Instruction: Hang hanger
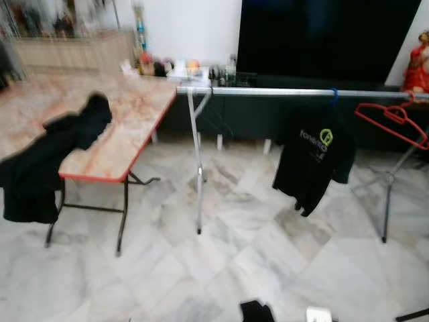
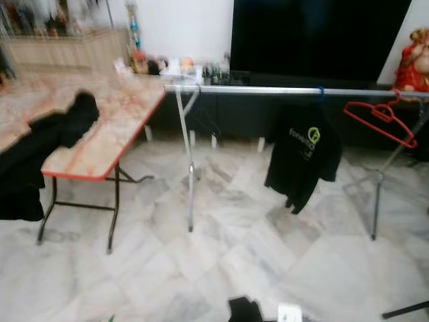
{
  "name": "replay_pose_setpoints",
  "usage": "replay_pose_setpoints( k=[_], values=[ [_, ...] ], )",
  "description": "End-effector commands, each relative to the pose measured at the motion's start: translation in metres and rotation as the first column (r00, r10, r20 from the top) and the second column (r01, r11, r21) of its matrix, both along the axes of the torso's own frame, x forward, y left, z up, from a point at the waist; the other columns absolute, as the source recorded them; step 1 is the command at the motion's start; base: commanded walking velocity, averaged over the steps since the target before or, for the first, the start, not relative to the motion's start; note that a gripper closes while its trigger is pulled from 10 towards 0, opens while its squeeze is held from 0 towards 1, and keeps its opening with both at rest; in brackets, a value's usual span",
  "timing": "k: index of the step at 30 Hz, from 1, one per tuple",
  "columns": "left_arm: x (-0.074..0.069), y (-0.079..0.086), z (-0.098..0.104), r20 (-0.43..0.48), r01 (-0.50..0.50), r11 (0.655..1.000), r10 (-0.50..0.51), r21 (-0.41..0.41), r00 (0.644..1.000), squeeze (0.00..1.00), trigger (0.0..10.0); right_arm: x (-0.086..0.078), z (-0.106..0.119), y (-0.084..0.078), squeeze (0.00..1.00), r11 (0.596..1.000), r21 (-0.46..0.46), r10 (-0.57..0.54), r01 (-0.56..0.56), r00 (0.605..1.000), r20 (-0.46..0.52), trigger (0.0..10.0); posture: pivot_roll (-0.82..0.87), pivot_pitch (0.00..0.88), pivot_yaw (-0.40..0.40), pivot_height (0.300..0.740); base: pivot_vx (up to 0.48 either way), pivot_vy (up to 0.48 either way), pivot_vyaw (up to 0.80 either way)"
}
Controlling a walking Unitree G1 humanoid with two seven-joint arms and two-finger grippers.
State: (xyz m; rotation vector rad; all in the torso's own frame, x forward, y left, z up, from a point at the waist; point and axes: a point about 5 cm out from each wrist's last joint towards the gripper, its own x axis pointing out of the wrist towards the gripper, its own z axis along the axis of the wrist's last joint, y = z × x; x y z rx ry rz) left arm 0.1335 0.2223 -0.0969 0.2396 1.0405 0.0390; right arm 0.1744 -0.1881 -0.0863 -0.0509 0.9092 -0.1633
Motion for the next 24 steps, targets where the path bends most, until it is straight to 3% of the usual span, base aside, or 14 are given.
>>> replay_pose_setpoints(
  k=[1,11,17,21,22,23,24],
  values=[
    [0.002,-0.003,0.0,0.004,0.003,1.0,-0.003,-0.004,1.0,0.0,10.0,0.013,0.007,-0.002,0.0,1.0,-0.01,0.007,-0.006,0.999,0.041,10.0,0.1,0.0,-0.034,0.74,0.0,0.0,0.0],
    [0.004,-0.004,0.001,0.041,-0.017,1.0,0.018,-0.013,0.999,0.0,10.0,0.017,0.009,-0.003,0.0,1.0,-0.011,0.013,-0.013,0.998,0.057,10.0,0.11,0.0,-0.046,0.74,0.0,0.0,0.0],
    [0.009,-0.005,0.006,0.144,0.003,1.0,-0.003,-0.002,0.99,0.0,10.0,0.03,0.016,-0.002,0.0,1.0,-0.009,0.007,-0.006,0.994,0.11,10.0,0.11,0.0,-0.051,0.74,0.0,0.0,0.0],
    [0.013,-0.006,0.011,0.236,-0.008,1.0,0.008,-0.002,0.972,0.0,10.0,0.048,0.028,0.0,0.0,1.0,-0.01,0.019,-0.018,0.983,0.183,10.0,0.11,0.0,-0.053,0.74,0.0,0.0,0.0],
    [0.067,-0.006,0.042,0.432,0.042,0.998,-0.057,0.044,0.9,0.0,10.0,0.065,0.039,0.002,0.0,1.0,-0.006,0.024,-0.023,0.968,0.251,10.0,0.12,0.0,-0.05,0.74,0.0,0.0,0.0],
    [0.067,-0.006,0.042,0.432,0.042,0.998,-0.057,0.044,0.9,0.0,10.0,0.065,0.039,0.002,0.0,1.0,-0.006,0.024,-0.023,0.968,0.251,10.0,0.12,0.0,-0.05,0.74,0.0,0.0,0.0],
    [0.081,-0.007,0.053,0.483,0.055,0.997,-0.075,0.055,0.872,0.0,10.0,0.069,0.042,0.003,0.0,1.0,-0.003,0.021,-0.021,0.963,0.269,10.0,0.12,0.0,-0.05,0.74,0.0,0.0,0.0]
  ],
)
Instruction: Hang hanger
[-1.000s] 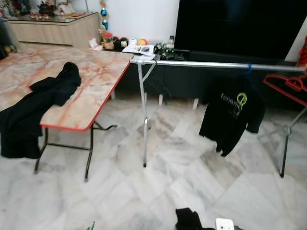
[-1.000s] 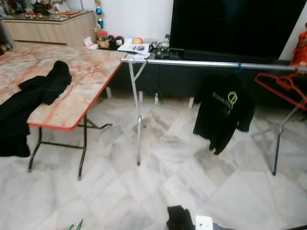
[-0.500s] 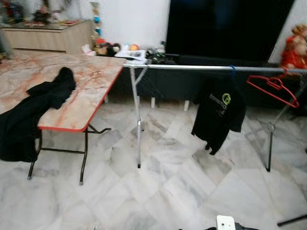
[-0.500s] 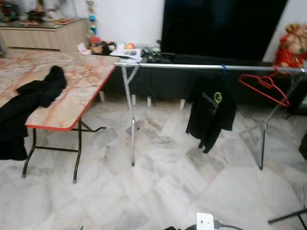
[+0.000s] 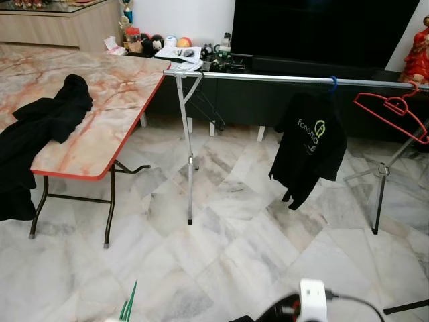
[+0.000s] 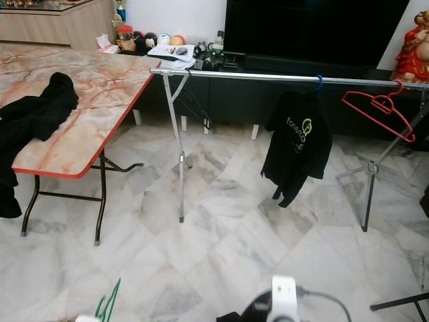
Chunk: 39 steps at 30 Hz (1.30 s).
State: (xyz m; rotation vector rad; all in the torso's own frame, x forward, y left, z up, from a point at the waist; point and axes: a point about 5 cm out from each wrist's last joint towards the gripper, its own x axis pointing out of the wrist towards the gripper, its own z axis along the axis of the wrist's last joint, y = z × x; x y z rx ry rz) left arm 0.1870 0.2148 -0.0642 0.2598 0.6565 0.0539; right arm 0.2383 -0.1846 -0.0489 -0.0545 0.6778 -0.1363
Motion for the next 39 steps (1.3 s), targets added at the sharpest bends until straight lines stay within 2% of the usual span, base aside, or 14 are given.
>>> replay_pose_setpoints(
  k=[1,8,14,15,16,18,21,22,24,25,30,32,35,39],
  values=[
    [0.034,0.002,0.025,0.145,0.034,0.999,-0.038,0.033,0.989,0.0,10.0,0.01,0.009,0.0,0.0,1.0,0.013,-0.012,0.011,0.998,0.06,10.0,0.12,0.0,-0.053,0.74,0.0,0.0,0.0],
    [0.043,-0.006,0.031,0.192,0.056,0.998,-0.062,0.037,0.979,0.0,10.0,0.027,0.021,0.006,0.0,1.0,0.006,0.02,-0.021,0.993,0.119,10.0,0.11,0.0,-0.053,0.74,0.0,0.0,0.0],
    [0.06,-0.012,0.047,0.24,0.209,0.977,-0.212,0.04,0.947,0.0,10.0,0.048,0.04,0.006,0.0,0.999,-0.032,0.048,-0.043,0.984,0.174,10.0,0.1,0.0,-0.054,0.74,0.0,0.0,0.0],
    [0.062,-0.016,0.049,0.203,0.317,0.948,-0.316,0.028,0.927,0.0,10.0,0.055,0.045,0.008,0.0,0.995,-0.055,0.086,-0.078,0.983,0.165,10.0,0.1,0.0,-0.057,0.74,0.0,0.0,0.0],
    [0.062,-0.016,0.049,0.203,0.317,0.948,-0.316,0.028,0.927,0.0,10.0,0.055,0.045,0.008,0.0,0.995,-0.055,0.086,-0.078,0.983,0.165,10.0,0.1,0.0,-0.057,0.74,0.0,0.0,0.0],
    [0.06,-0.02,0.049,0.083,0.538,0.842,-0.538,0.025,0.839,0.0,10.0,0.07,0.057,0.019,0.0,0.97,-0.139,0.22,-0.2,0.963,0.155,10.0,0.1,0.0,-0.06,0.74,0.0,0.0,0.0],
    [0.061,-0.022,0.056,0.06,0.629,0.776,-0.627,-0.04,0.777,0.0,10.0,0.082,0.068,0.025,0.0,0.954,-0.183,0.268,-0.239,0.951,0.157,10.0,0.1,0.003,-0.063,0.74,0.0,0.0,0.0],
    [0.061,-0.022,0.056,0.06,0.629,0.776,-0.627,-0.04,0.777,0.0,10.0,0.082,0.068,0.025,0.0,0.954,-0.183,0.268,-0.239,0.951,0.157,10.0,0.1,0.003,-0.063,0.74,0.0,0.0,0.0],
    [0.061,-0.026,0.066,0.026,0.729,0.681,-0.729,-0.066,0.684,0.0,10.0,0.091,0.078,0.032,0.0,0.941,-0.206,0.305,-0.269,0.938,0.166,10.0,0.1,0.006,-0.065,0.74,0.0,0.0,0.0],
    [0.061,-0.026,0.066,0.026,0.729,0.681,-0.729,-0.066,0.684,0.0,10.0,0.091,0.078,0.032,0.0,0.941,-0.206,0.305,-0.269,0.938,0.166,10.0,0.1,0.006,-0.065,0.74,0.0,0.0,0.0],
    [0.066,-0.036,0.091,0.03,0.791,0.589,-0.799,-0.164,0.601,0.0,10.0,0.097,0.084,0.047,0.0,0.923,-0.213,0.357,-0.32,0.92,0.164,10.0,0.11,0.025,-0.055,0.74,0.0,0.0,0.0],
    [0.067,-0.036,0.096,0.037,0.796,0.578,-0.804,-0.182,0.593,0.0,10.0,0.097,0.084,0.048,0.0,0.918,-0.226,0.365,-0.326,0.918,0.155,10.0,0.11,0.034,-0.052,0.74,0.0,0.0,0.0],
    [0.062,-0.039,0.105,0.004,0.833,0.499,-0.857,-0.239,0.515,0.0,10.0,0.095,0.081,0.045,0.0,0.926,-0.219,0.344,-0.309,0.928,0.144,10.0,0.12,0.055,-0.051,0.74,0.0,0.0,0.0],
    [0.064,-0.037,0.12,-0.002,0.844,0.467,-0.875,-0.265,0.483,0.0,10.0,0.097,0.083,0.044,0.0,0.934,-0.213,0.321,-0.287,0.936,0.147,10.0,0.12,0.082,-0.054,0.74,0.0,0.0,0.0]
  ],
)
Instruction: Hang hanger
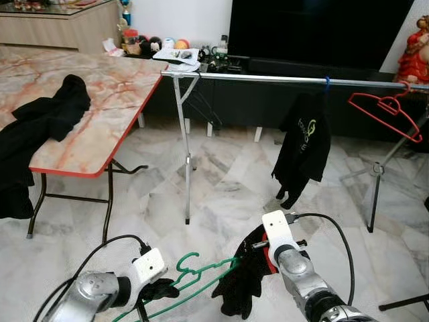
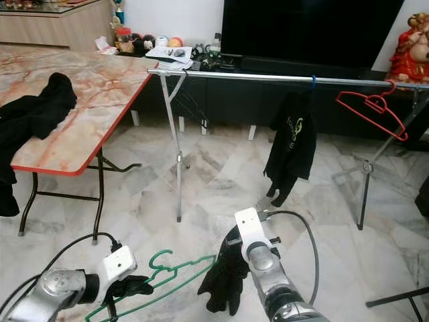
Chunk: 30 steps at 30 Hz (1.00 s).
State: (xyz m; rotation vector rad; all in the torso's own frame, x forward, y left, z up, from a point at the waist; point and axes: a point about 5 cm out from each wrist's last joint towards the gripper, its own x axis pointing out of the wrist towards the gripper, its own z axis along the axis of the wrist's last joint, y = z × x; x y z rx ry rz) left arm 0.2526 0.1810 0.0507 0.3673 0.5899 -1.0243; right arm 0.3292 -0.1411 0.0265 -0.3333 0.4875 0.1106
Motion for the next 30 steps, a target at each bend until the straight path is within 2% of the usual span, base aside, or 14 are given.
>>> replay_pose_setpoints(
  k=[1,4,9,12,16,20,24,26,30],
  values=[
    [-0.001,-0.004,0.008,-0.026,0.044,0.999,-0.044,-0.018,0.999,0.0,10.0,0.007,0.008,0.0,0.0,1.0,0.004,-0.017,0.017,1.0,0.024,10.0,0.12,0.093,-0.055,0.74,0.0,0.0,0.0],
    [-0.001,-0.007,0.015,-0.032,0.069,0.997,-0.07,-0.025,0.997,0.0,10.0,0.008,0.01,0.001,0.0,1.0,0.004,-0.018,0.018,0.999,0.027,10.0,0.12,0.11,-0.055,0.74,0.0,0.0,0.0],
    [0.001,-0.011,0.022,-0.033,0.057,0.997,-0.059,-0.05,0.998,0.0,10.0,0.01,0.012,0.005,0.0,1.0,0.014,-0.016,0.015,0.999,0.031,10.0,0.12,0.121,-0.055,0.74,0.0,0.0,0.0],
    [-0.003,-0.01,0.024,-0.062,0.063,0.997,-0.066,-0.047,0.996,0.0,10.0,0.009,0.011,0.006,0.0,1.0,0.015,-0.019,0.019,0.999,0.026,10.0,0.12,0.127,-0.055,0.74,0.0,0.0,0.0],
    [-0.015,-0.008,0.029,-0.092,0.136,0.99,-0.137,-0.025,0.986,0.0,10.0,0.008,0.009,0.0,0.0,0.998,0.024,-0.051,0.051,0.999,0.016,10.0,0.13,0.132,-0.056,0.74,0.0,0.0,0.0],
    [-0.011,-0.015,0.036,-0.071,0.109,0.99,-0.115,-0.094,0.991,0.0,10.0,0.011,0.013,0.002,0.0,0.998,0.048,-0.046,0.045,0.999,0.021,10.0,0.12,0.137,-0.056,0.74,0.0,0.0,0.0],
    [-0.006,-0.018,0.039,-0.044,0.087,0.99,-0.092,-0.11,0.995,0.0,10.0,0.01,0.011,0.009,0.0,0.996,0.085,-0.012,0.013,1.0,-0.003,10.0,0.12,0.137,-0.058,0.74,0.0,0.0,0.0],
    [-0.002,-0.018,0.043,-0.03,0.047,0.988,-0.052,-0.146,0.998,0.0,10.0,0.006,0.006,0.017,0.0,0.994,0.092,0.068,-0.064,0.997,-0.038,10.0,0.12,0.138,-0.06,0.74,0.0,0.0,0.0],
    [0.0,-0.019,0.042,-0.023,0.024,0.987,-0.028,-0.157,0.999,0.0,10.0,0.004,0.004,0.018,0.0,0.993,0.105,0.066,-0.061,0.997,-0.047,10.0,0.12,0.139,-0.059,0.74,0.0,0.0,0.0]
  ],
)
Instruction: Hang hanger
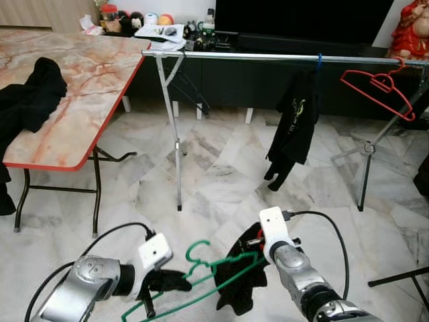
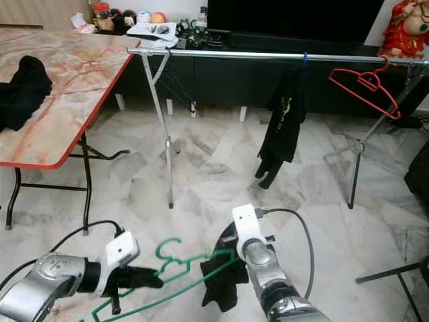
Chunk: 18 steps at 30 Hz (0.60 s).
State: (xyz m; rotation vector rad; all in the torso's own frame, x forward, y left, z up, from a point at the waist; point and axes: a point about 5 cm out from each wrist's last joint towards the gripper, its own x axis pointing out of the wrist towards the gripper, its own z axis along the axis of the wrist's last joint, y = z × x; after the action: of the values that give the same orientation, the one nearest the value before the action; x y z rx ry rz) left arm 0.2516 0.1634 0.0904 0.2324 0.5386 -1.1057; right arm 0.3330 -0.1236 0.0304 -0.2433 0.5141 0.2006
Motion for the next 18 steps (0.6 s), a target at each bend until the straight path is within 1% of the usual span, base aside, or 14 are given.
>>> replay_pose_setpoints(
  k=[1,4,7,9,11,12,15,18],
  values=[
    [0.002,-0.002,0.002,0.012,-0.02,1.0,0.021,-0.015,1.0,0.0,10.0,-0.001,-0.001,0.0,0.0,1.0,-0.001,0.004,-0.004,1.0,-0.007,10.0,0.12,0.139,-0.059,0.74,0.0,0.0,0.0],
    [0.003,-0.002,0.002,0.01,-0.039,0.999,0.04,-0.032,0.999,0.0,10.0,-0.003,-0.003,0.0,0.0,1.0,0.003,-0.002,0.002,1.0,-0.018,10.0,0.12,0.14,-0.061,0.74,0.0,0.0,0.0],
    [0.005,-0.001,0.002,0.015,-0.06,0.998,0.06,-0.023,0.998,0.0,10.0,-0.003,-0.004,-0.001,0.0,1.0,0.004,-0.006,0.006,1.0,-0.021,10.0,0.12,0.141,-0.059,0.74,0.0,0.0,0.0],
    [0.008,0.002,-0.001,0.031,-0.092,0.996,0.092,0.012,0.995,0.0,10.0,-0.002,-0.003,-0.004,0.0,1.0,-0.001,-0.01,0.01,1.0,-0.015,10.0,0.12,0.141,-0.058,0.74,0.0,0.0,0.0],
    [0.009,0.004,-0.003,0.036,-0.105,0.994,0.104,0.028,0.994,0.0,10.0,-0.001,-0.002,-0.005,0.0,1.0,-0.002,-0.014,0.014,1.0,-0.011,10.0,0.12,0.14,-0.058,0.74,0.0,0.0,0.0],
    [0.011,0.006,-0.005,0.047,-0.129,0.99,0.126,0.049,0.991,0.0,10.0,0.0,-0.001,-0.006,0.0,1.0,-0.006,-0.016,0.016,1.0,-0.006,10.0,0.12,0.141,-0.058,0.74,0.0,0.0,0.0],
    [0.012,0.008,-0.01,0.068,-0.14,0.986,0.134,0.093,0.989,0.0,10.0,0.001,0.002,-0.009,0.0,0.999,-0.024,-0.021,0.021,1.0,0.008,10.0,0.11,0.139,-0.056,0.74,0.0,0.0,0.0],
    [0.016,0.009,-0.011,0.095,-0.177,0.979,0.168,0.098,0.981,0.0,10.0,0.002,0.003,-0.01,0.0,0.999,-0.028,-0.021,0.022,1.0,0.013,10.0,0.11,0.138,-0.057,0.74,0.0,0.0,0.0]
  ],
)
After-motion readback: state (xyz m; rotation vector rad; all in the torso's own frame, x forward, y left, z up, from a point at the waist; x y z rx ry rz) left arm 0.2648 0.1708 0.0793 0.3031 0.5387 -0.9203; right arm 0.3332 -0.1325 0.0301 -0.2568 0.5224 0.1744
